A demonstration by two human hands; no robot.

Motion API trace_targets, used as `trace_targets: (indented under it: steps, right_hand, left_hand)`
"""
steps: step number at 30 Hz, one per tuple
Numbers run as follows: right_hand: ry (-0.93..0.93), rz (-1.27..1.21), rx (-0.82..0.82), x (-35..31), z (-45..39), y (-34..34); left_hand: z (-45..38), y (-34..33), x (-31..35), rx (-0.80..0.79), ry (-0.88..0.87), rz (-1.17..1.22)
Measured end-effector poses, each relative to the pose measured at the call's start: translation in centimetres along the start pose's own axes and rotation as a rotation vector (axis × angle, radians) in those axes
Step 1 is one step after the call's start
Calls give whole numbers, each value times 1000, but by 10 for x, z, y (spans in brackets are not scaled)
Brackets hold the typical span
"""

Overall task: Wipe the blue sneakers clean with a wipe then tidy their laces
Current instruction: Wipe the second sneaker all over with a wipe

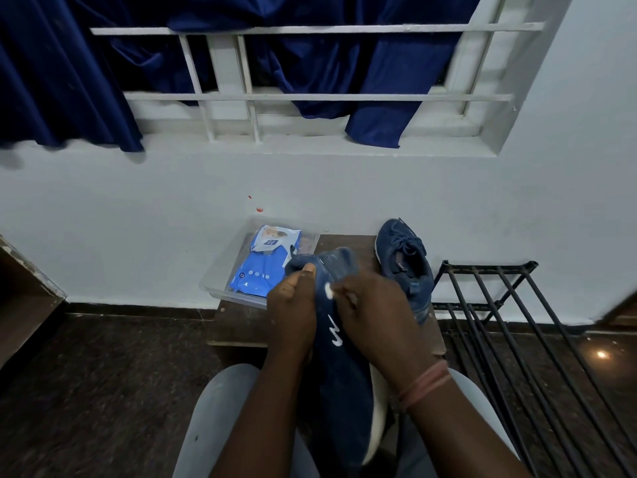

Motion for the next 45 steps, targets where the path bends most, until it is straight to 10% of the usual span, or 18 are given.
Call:
trace_targets:
  steps: [9, 15, 25, 31, 39, 45]
  right_hand:
    - [77, 54, 131, -17, -26, 12]
    - [71, 17, -203, -5, 15, 0]
    - [-381, -264, 23, 39, 30, 14]
    - [-117, -277, 95, 9, 16, 13]
    - [-95, -220, -115, -1, 19, 1]
    - [-240, -237, 86, 28, 14, 5]
  left_hand:
    - [12, -5, 7, -91, -68, 43]
    - [-15, 9, 6, 9, -6, -15]
    - [-1, -4, -5, -130, 74, -110]
    - [6, -8, 2, -192, 57, -139]
    - [5, -10, -9, -206, 117, -158]
    - [14, -5, 2, -135, 130, 17]
Point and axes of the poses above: each hand's wrist, its own z-axis away from the middle knuckle, its own y-axis out of the back of the hand, x = y × z, the point moved 8 cm from there along -z, towards the middle knuckle, and after that the axes turned 13 degrees about x, right-handed, at the moved point
